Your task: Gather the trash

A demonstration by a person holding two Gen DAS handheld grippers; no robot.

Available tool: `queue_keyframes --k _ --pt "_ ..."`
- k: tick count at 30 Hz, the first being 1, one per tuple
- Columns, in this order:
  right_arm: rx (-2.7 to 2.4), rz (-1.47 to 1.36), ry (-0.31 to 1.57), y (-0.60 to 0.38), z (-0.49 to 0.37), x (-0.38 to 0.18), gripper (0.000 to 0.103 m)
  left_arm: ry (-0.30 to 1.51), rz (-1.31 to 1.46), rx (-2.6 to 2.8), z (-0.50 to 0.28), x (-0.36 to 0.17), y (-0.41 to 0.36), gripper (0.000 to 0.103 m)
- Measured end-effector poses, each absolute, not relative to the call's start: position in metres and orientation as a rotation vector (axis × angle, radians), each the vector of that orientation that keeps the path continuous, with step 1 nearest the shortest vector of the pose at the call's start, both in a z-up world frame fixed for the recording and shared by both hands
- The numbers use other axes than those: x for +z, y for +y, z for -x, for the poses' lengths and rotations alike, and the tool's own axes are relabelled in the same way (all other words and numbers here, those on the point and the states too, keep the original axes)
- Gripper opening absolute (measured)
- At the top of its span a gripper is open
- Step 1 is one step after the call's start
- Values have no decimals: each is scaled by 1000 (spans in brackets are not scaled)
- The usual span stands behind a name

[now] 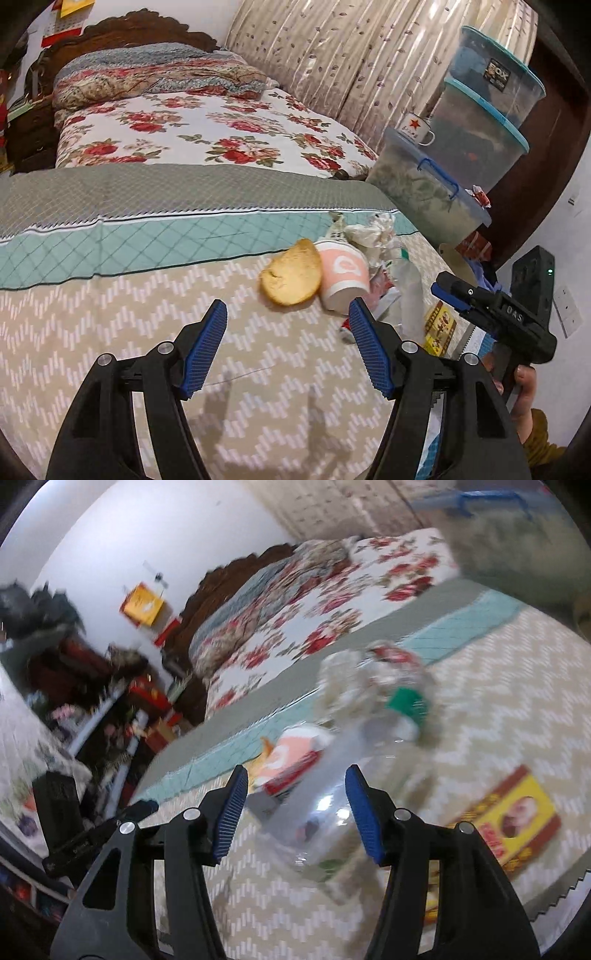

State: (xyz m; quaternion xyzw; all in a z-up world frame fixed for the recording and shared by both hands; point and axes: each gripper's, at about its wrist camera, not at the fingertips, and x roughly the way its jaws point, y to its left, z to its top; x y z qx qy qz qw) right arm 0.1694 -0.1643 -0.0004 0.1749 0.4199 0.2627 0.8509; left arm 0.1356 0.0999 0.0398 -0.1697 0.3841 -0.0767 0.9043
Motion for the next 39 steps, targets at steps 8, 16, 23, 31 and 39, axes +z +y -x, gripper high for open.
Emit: queue_keyframes --k 8,16,23,31,39 --pt "499 -69 863 -92 -161 -8 62 897 420 -139 -182 6 113 71" --pt "457 15 822 -93 -163 -16 17 1000 492 -142 -227 -32 99 33" --pt "477 -132 742 -119 -148 4 11 1007 469 -134 -215 -32 92 5" --pt "687 -241 711 -114 -98 29 10 966 471 -166 -140 -11 118 4" --pt "783 -249 899 -80 -79 -16 10 944 461 -134 -76 -6 140 5"
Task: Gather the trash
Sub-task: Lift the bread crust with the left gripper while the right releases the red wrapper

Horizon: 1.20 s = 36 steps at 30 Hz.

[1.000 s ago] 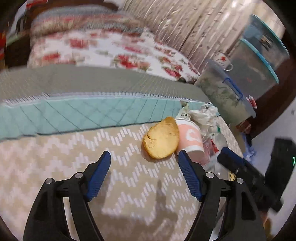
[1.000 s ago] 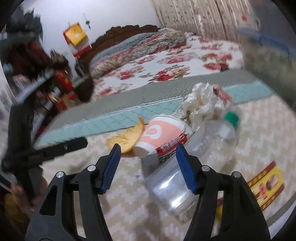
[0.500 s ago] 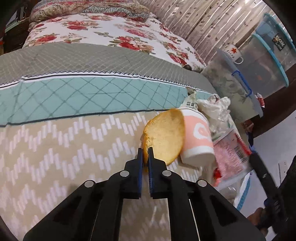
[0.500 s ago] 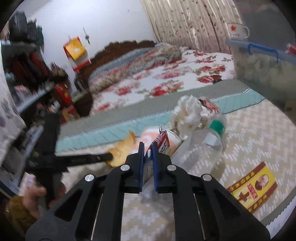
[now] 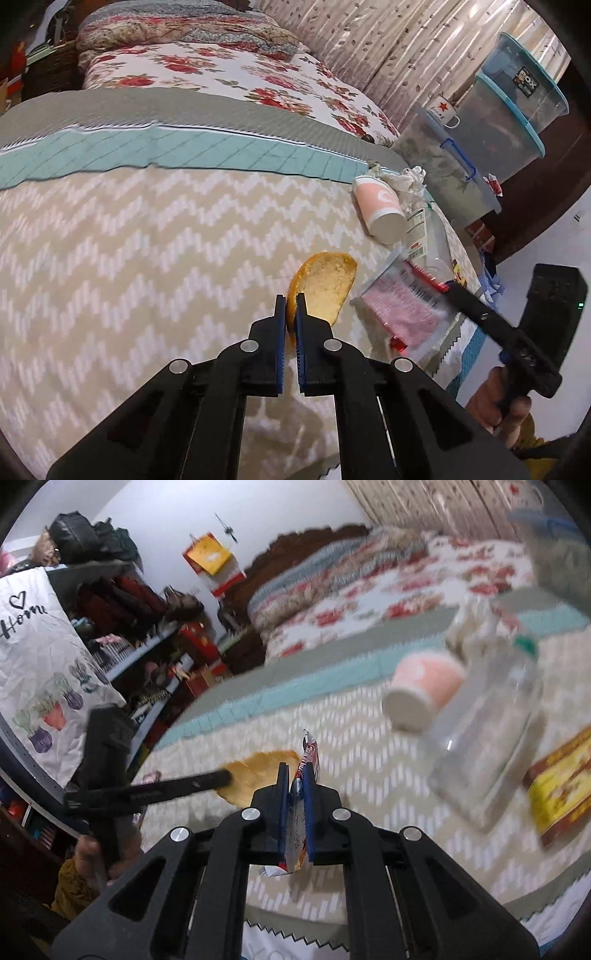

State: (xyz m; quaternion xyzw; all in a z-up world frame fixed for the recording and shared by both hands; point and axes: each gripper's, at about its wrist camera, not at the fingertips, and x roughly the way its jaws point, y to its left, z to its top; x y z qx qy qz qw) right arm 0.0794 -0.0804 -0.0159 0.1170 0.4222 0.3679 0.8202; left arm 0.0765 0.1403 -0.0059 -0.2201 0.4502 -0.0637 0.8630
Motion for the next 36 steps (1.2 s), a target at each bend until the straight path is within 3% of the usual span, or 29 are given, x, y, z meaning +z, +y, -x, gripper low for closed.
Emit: queue_keyframes --k 4,5,6,7,12,30,31,33,34,36 --pt "748 -222 911 -81 -75 -23 10 946 489 -111 -74 -10 148 9" --pt "738 -216 912 -82 -75 -24 10 945 509 -119 -75 -12 149 18" --pt "727 -215 918 -83 -75 -26 10 944 518 -121 -75 -12 151 33" --pt "721 -216 922 -85 -75 -27 10 942 525 -120 -75 -12 151 40" --pt "699 -227 963 -92 -76 -34 13 929 513 -128 -78 -12 145 53" --pt "685 -222 1005 -89 -72 -46 16 943 464 -117 -81 -19 131 54" --pt "684 -228 1004 -91 -72 -47 20 944 456 -112 -81 -20 129 54" --pt "680 -242 998 -94 -72 -46 43 952 446 -108 -82 -23 127 53" --pt "674 -250 990 -96 -72 -45 68 956 446 -106 -82 -24 127 53" --pt "660 -266 946 -101 -68 -40 72 946 421 -91 -80 -26 123 47"
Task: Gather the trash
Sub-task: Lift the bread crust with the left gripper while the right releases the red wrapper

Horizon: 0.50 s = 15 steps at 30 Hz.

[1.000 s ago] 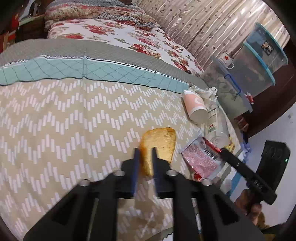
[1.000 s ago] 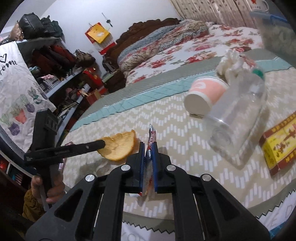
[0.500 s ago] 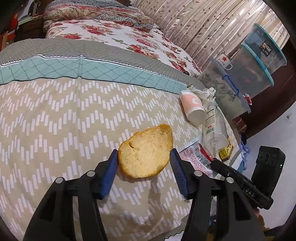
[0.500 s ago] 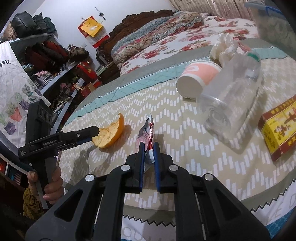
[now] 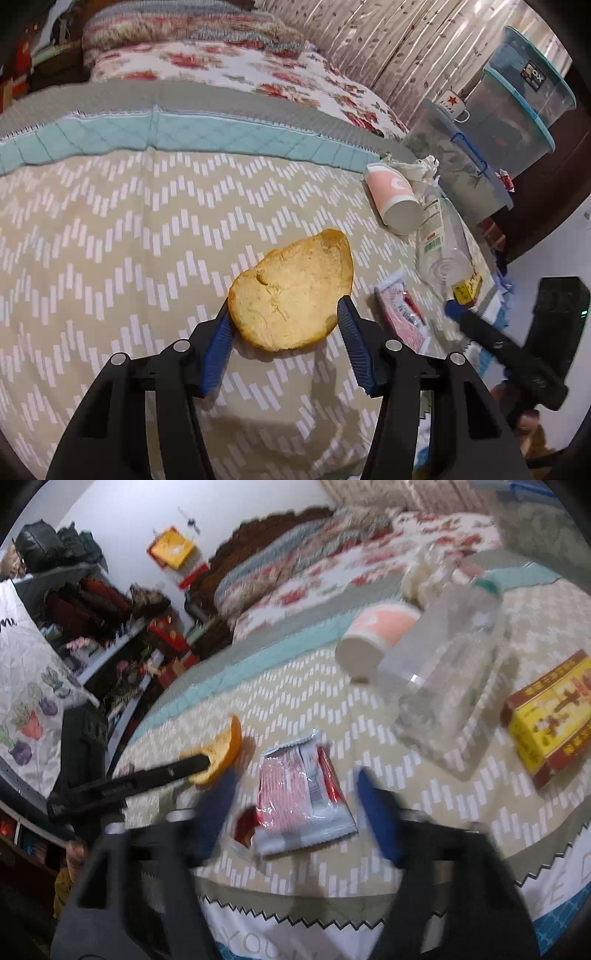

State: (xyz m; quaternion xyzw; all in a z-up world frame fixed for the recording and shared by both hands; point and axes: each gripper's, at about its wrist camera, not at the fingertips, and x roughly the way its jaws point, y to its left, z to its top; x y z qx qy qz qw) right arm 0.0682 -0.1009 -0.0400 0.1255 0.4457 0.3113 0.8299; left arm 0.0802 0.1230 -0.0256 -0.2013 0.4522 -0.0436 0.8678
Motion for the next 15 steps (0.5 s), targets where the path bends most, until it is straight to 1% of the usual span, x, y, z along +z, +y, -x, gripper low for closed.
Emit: queue_keyframes --k 1,2,3,4,6,15 --pt "662 -262 942 -101 -68 -38 72 945 400 -81 -80 -26 120 39" --pt "664 -256 939 -101 -67 -36 72 952 375 -72 -80 -27 116 16" --pt "664 -255 936 -101 -66 -35 72 962 369 -77 -81 -28 114 10" --pt "667 -256 938 -102 -66 -35 72 963 380 -89 -82 -30 113 7" --pt "671 -249 949 -101 -64 -36 72 951 380 -98 -81 -27 112 6" --pt "657 -259 988 -111 -61 -45 72 914 393 -107 -74 -10 118 5"
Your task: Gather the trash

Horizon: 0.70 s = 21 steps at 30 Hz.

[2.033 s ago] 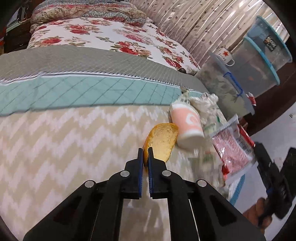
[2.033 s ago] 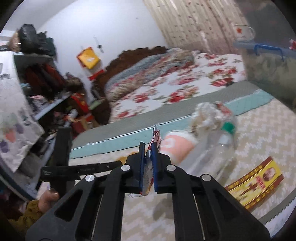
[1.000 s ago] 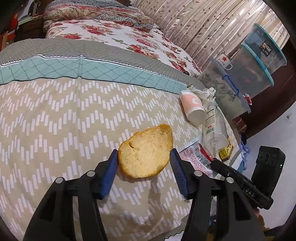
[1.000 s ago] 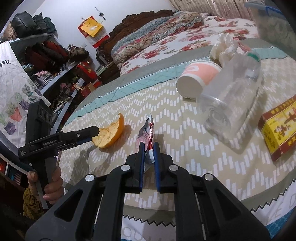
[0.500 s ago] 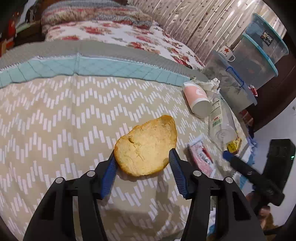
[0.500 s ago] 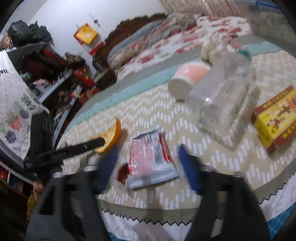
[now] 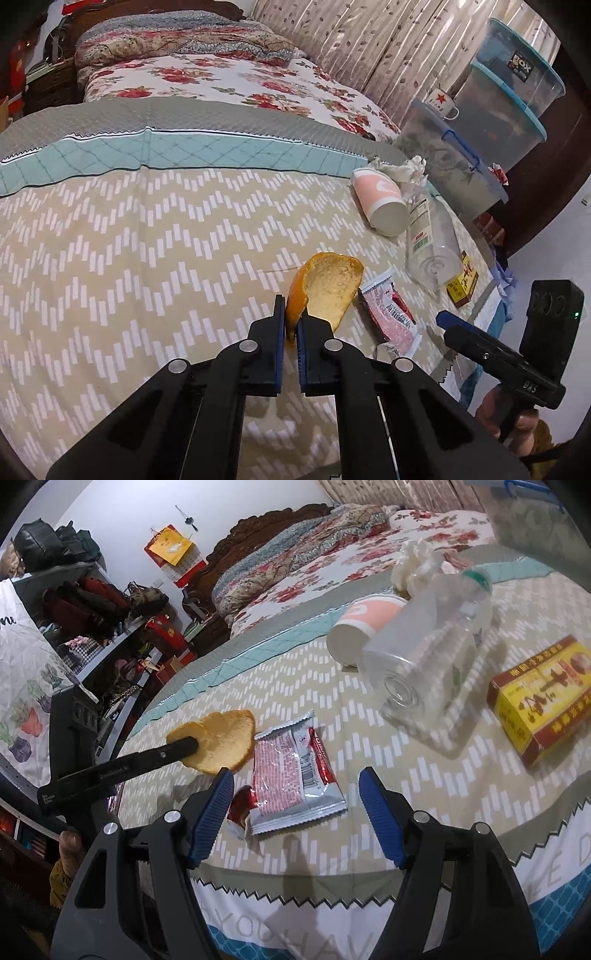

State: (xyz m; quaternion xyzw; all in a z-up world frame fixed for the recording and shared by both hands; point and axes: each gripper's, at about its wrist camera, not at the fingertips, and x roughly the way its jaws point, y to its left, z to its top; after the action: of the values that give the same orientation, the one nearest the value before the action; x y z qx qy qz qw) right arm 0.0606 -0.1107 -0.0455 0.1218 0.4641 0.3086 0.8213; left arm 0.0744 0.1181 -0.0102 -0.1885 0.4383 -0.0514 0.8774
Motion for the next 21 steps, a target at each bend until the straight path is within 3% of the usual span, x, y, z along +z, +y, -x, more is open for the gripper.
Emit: queue_keyframes --k 21 --pt "641 -341 1064 -124 -63 -62 68 901 396 -121 -69 -1 123 5"
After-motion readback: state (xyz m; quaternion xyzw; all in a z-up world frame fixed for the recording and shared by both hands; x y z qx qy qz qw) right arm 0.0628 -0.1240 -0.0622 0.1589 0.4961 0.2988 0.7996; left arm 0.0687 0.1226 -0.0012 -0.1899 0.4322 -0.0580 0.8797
